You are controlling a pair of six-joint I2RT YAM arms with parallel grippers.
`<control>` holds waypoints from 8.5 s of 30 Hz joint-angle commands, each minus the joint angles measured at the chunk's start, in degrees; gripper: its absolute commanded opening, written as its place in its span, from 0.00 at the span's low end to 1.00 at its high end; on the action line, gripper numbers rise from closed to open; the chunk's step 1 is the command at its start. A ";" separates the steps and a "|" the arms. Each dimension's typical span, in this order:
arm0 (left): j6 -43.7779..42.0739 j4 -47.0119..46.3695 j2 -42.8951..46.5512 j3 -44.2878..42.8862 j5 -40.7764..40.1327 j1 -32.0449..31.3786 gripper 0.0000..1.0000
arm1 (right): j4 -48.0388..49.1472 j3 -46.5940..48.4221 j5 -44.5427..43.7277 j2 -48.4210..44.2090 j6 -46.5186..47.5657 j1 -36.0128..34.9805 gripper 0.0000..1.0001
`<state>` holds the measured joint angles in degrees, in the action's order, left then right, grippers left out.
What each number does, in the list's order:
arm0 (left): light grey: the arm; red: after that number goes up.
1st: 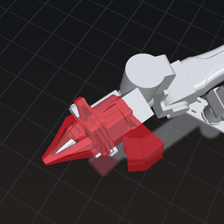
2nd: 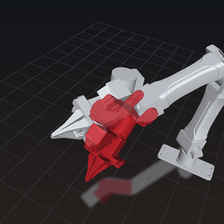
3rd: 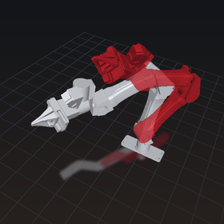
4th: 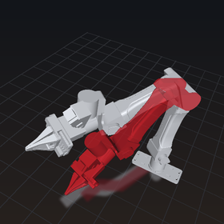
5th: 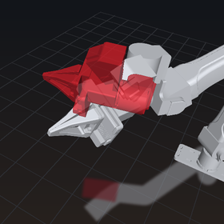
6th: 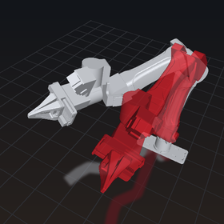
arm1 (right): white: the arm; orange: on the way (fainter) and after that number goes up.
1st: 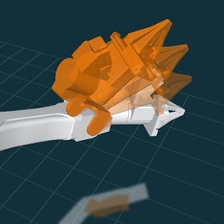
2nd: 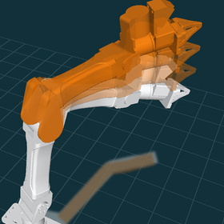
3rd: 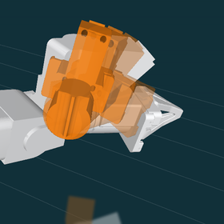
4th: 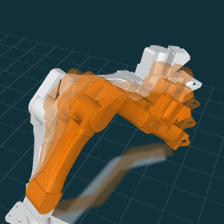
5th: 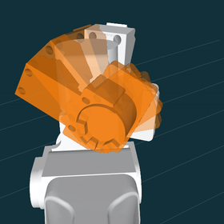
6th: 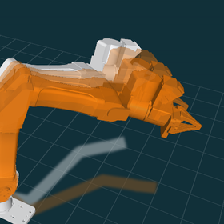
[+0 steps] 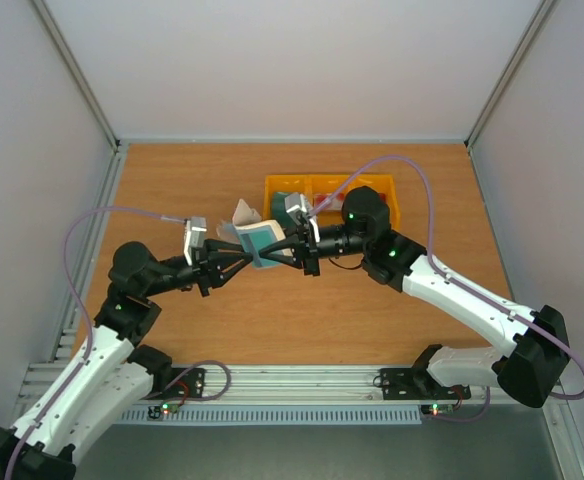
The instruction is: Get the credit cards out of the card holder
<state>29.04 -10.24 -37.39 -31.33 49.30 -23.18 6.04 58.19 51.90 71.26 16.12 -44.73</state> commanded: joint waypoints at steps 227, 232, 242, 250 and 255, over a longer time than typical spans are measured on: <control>-20.76 27.18 6.17 -1.13 -15.94 -5.82 0.00 | -35.29 20.64 2.65 -3.88 12.89 4.28 0.54; -18.57 28.14 6.86 -1.43 -14.10 -5.82 0.00 | -34.75 18.90 -11.38 0.22 17.73 -2.01 0.50; -21.84 27.42 6.26 -2.14 -12.53 -5.82 0.00 | -39.10 19.63 -18.97 4.40 21.75 -3.61 0.48; -24.72 28.70 6.02 -2.75 -11.86 -5.82 0.00 | -41.54 20.16 -21.63 4.68 26.06 -3.61 0.53; -25.58 28.50 6.16 -2.68 -11.88 -5.82 0.00 | -41.63 20.35 -19.22 5.99 26.22 -3.69 0.53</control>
<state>5.50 20.14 -31.48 -32.08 36.51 -29.10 -34.57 77.45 31.73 75.81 40.80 -47.92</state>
